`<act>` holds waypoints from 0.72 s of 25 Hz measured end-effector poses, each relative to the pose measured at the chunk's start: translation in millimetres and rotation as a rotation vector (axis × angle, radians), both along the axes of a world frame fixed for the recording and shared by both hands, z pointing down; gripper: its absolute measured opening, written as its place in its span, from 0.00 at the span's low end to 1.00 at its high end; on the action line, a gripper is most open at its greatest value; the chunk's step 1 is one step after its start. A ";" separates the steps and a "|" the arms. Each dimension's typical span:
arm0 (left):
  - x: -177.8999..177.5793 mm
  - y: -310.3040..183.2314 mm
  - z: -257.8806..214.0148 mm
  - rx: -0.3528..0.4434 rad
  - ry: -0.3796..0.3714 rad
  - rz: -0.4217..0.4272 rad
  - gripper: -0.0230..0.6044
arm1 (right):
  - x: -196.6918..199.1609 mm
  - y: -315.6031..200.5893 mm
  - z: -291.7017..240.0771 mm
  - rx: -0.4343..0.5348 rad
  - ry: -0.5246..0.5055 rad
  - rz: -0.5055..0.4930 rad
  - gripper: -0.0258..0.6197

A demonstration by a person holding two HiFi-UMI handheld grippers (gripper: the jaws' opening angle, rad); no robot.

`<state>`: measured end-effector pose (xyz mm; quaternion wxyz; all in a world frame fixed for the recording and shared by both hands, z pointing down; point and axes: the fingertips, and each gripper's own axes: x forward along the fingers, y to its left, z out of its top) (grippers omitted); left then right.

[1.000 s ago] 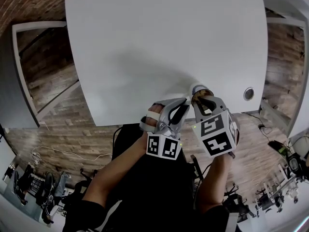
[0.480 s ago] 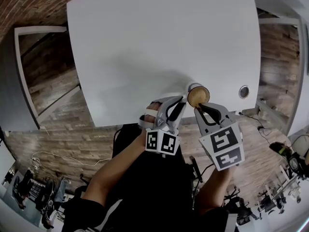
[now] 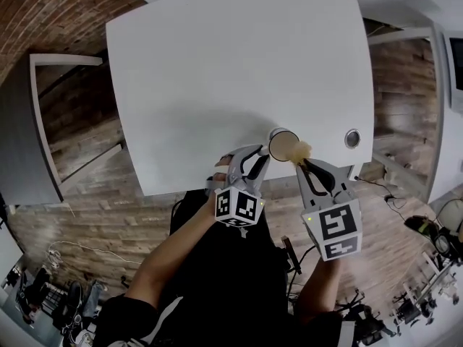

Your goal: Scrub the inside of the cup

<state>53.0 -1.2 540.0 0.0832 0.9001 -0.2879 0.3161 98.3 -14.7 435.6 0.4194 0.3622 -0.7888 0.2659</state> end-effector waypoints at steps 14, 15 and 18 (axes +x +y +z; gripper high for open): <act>-18.7 24.6 -36.8 0.047 0.015 0.034 0.34 | 27.8 33.4 -65.1 0.299 -0.188 0.217 0.08; -22.7 27.1 -45.7 0.064 0.025 0.021 0.34 | 29.0 36.9 -71.2 0.315 -0.192 0.229 0.08; -31.1 33.2 -88.1 0.164 0.071 -0.003 0.33 | 31.2 48.2 -89.3 0.356 -0.192 0.247 0.08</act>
